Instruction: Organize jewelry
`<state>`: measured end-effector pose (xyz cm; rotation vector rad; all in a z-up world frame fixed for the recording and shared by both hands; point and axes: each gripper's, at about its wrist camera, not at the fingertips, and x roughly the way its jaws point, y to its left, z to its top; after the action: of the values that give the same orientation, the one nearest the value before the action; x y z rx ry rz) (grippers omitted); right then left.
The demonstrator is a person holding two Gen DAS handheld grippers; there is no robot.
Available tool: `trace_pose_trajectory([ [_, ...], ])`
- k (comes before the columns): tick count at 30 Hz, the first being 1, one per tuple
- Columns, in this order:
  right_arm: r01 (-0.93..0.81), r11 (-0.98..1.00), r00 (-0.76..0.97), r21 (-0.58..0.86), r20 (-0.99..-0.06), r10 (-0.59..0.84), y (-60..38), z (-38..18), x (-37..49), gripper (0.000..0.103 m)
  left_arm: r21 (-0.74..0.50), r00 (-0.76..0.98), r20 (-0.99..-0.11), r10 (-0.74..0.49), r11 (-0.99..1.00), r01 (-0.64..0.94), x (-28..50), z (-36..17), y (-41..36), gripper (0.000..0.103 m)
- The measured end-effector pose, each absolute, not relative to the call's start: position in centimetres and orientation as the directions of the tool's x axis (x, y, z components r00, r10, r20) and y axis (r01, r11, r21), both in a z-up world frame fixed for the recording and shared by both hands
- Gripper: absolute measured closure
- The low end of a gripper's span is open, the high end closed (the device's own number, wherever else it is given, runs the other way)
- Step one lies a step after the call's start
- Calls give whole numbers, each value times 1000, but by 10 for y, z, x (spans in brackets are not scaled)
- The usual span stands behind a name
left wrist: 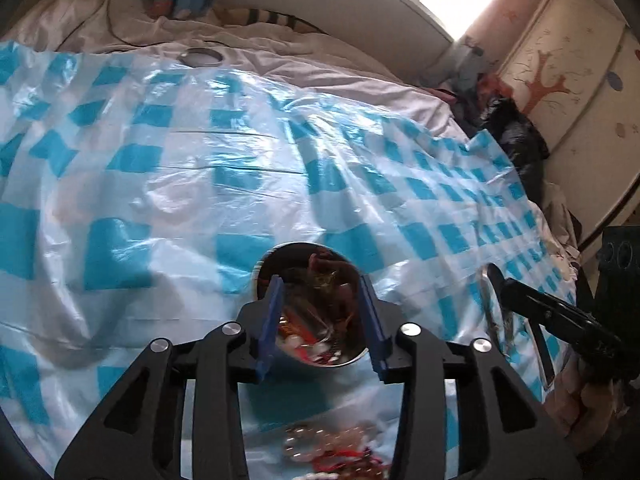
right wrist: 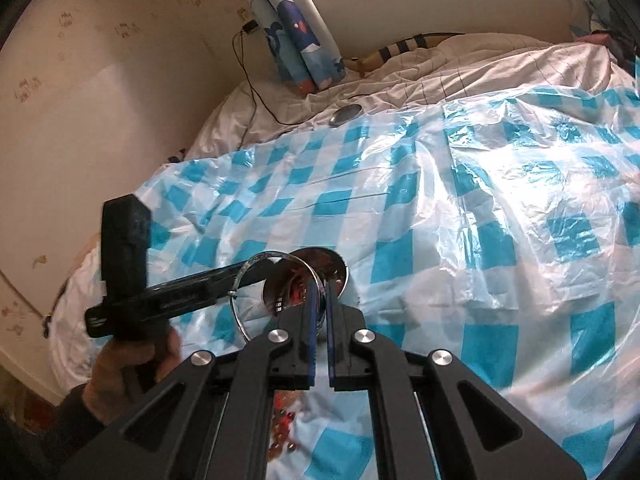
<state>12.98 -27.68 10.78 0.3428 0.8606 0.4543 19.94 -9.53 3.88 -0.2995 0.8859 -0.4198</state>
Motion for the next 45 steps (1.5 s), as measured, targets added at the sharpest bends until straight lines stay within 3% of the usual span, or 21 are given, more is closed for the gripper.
trace_pose_trajectory([
  [4, -224, 865, 577, 450, -654, 490, -261, 95, 145, 98, -419, 615, -651, -446, 886, 198, 189, 54, -75, 53],
  [16, -174, 904, 557, 390, -718, 417, -230, 71, 172, 97, -330, 540, -737, -408, 913, 239, 162, 41, -58, 51],
  [18, -172, 907, 580, 385, -704, 409, -237, 81, 166, 90, -325, 521, -746, -414, 910, 258, 156, 39, -57, 51],
  [19, -173, 909, 591, 378, -698, 403, -242, 86, 161, 78, -319, 510, -752, -417, 908, 272, 152, 38, -58, 51],
  [20, -176, 911, 593, 374, -698, 401, -243, 88, 158, 72, -315, 492, -758, -427, 902, 296, 149, 36, -60, 51],
  [35, -227, 904, 535, 363, -729, 427, -258, 89, 100, 61, -207, 319, -831, -456, 785, 584, 77, 10, -116, 51],
  [43, -240, 899, 536, 366, -722, 437, -259, 93, 93, 54, -211, 291, -849, -441, 788, 578, 76, -1, -120, 59],
  [45, -244, 898, 532, 366, -723, 439, -258, 93, 93, 52, -199, 275, -867, -414, 796, 571, 77, -8, -123, 68],
])
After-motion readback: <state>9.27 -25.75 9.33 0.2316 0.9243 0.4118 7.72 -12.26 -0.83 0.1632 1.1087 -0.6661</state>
